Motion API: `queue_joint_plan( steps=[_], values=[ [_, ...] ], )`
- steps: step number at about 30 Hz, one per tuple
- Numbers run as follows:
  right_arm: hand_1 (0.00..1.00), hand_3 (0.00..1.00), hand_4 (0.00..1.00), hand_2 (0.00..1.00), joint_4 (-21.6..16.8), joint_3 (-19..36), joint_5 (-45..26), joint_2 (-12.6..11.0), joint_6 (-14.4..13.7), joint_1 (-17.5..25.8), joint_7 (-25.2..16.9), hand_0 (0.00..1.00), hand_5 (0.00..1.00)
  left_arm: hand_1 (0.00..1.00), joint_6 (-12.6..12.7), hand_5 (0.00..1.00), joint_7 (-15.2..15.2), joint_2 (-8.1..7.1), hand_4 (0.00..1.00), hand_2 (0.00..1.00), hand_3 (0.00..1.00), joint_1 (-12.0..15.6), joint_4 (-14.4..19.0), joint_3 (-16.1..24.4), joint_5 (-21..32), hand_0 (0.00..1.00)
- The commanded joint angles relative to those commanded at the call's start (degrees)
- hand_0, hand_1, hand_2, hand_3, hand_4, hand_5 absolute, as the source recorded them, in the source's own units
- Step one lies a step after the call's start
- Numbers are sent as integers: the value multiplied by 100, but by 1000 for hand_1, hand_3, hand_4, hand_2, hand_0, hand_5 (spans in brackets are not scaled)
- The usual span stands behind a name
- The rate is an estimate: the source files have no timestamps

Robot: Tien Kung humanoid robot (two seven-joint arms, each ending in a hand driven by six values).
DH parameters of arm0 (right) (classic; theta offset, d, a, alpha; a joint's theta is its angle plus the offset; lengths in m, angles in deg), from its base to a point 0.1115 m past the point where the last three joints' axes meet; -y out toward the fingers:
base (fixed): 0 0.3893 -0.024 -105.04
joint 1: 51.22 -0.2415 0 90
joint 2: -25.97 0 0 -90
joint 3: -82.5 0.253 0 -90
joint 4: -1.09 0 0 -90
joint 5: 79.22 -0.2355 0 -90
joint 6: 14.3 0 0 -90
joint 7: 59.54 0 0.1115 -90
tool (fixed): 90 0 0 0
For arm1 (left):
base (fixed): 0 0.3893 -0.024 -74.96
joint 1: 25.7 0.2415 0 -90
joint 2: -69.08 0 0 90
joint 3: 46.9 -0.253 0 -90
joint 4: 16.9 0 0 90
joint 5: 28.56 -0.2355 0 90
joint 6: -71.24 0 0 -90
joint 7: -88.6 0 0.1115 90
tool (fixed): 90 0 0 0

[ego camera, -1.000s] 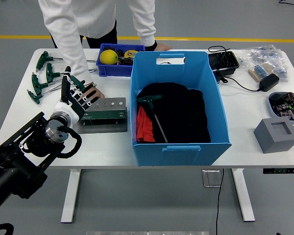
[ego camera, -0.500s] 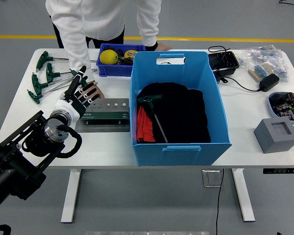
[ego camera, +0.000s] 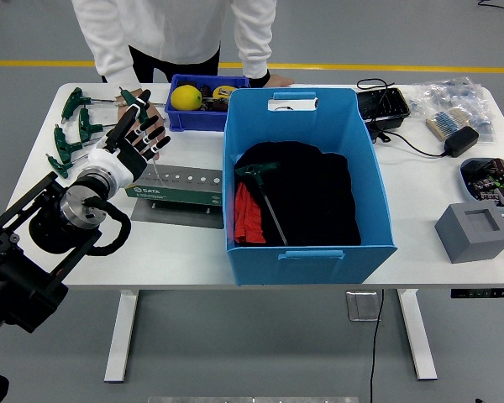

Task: Lift tool from toolbox,place it in box,lift tool from toolbox,place it in box

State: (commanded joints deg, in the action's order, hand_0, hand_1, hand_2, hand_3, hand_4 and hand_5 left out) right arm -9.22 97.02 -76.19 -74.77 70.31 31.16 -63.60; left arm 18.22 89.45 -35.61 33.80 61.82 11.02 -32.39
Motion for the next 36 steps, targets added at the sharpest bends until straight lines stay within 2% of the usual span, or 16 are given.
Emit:
queue_joint_plan(
  steps=[5,6,11,12,17,18,32,36],
  values=[
    [696,615,826,763,0,63,61,-3,-5,5,14,711,756,308,0,208,87,-52,851,400,414,-45,156,20,-20,291],
    [694,615,826,764,0,76,75,-3,-6,7,17,711,756,294,0,167,110,-54,789,386,402,-48,179,20,-33,284],
    [694,615,826,764,0,69,76,-1,-6,23,23,711,756,294,0,167,131,-45,789,386,402,-40,220,2,-19,284],
    [694,615,827,763,0,74,83,1,-7,28,26,711,755,280,0,114,137,-45,755,373,394,-36,225,-4,-11,274],
    [694,615,827,763,0,74,88,3,-8,43,31,711,755,280,0,114,199,-46,755,373,394,-31,235,-11,-52,274],
    [695,615,827,764,0,75,88,4,-8,45,33,710,756,270,0,2,208,-45,737,361,382,-31,234,-14,-60,262],
    [695,616,826,764,0,18,41,11,-14,77,32,711,755,277,0,2,294,-46,705,385,416,-17,280,-73,-104,264],
    [695,616,826,764,0,-6,5,6,-12,67,24,711,755,279,0,2,331,-32,698,387,422,-70,362,-197,-169,264]
  ],
)
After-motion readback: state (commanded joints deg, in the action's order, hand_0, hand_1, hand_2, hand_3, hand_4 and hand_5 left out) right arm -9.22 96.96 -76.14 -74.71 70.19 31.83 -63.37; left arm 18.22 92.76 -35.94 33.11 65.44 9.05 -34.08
